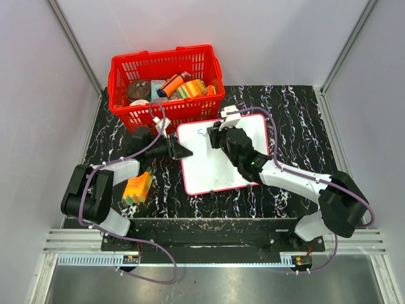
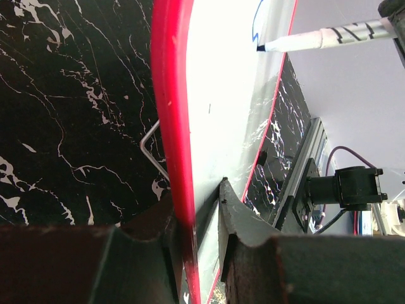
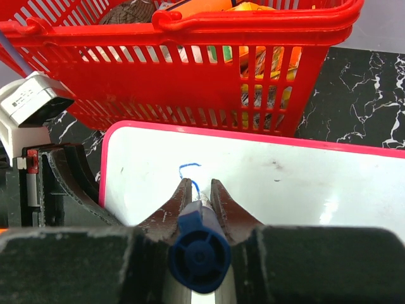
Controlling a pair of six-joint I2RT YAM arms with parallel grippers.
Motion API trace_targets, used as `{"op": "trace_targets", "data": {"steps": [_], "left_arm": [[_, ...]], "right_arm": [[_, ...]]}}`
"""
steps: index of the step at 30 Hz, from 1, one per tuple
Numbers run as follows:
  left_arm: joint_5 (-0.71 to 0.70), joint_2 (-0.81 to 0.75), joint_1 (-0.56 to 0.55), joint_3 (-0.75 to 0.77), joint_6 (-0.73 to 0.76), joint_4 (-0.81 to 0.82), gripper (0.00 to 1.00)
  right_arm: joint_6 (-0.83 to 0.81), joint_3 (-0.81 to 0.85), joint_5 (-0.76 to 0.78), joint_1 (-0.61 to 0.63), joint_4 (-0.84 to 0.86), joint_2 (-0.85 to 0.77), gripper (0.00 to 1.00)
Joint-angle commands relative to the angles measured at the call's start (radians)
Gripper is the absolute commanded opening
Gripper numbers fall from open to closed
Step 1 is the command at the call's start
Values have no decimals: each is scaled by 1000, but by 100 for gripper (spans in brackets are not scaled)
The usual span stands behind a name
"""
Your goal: Write a sentence on the whiteboard
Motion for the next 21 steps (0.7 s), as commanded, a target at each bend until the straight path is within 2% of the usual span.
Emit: {"op": "trace_targets", "data": {"steps": [1, 21], "left_arm": [[-147, 42, -20, -5, 169, -97, 0], [-144, 40, -21, -5, 170, -98, 0]], "right_arm": [[7, -32, -3, -11, -12, -30, 0], [101, -20, -87, -11, 34, -6, 0]]}}
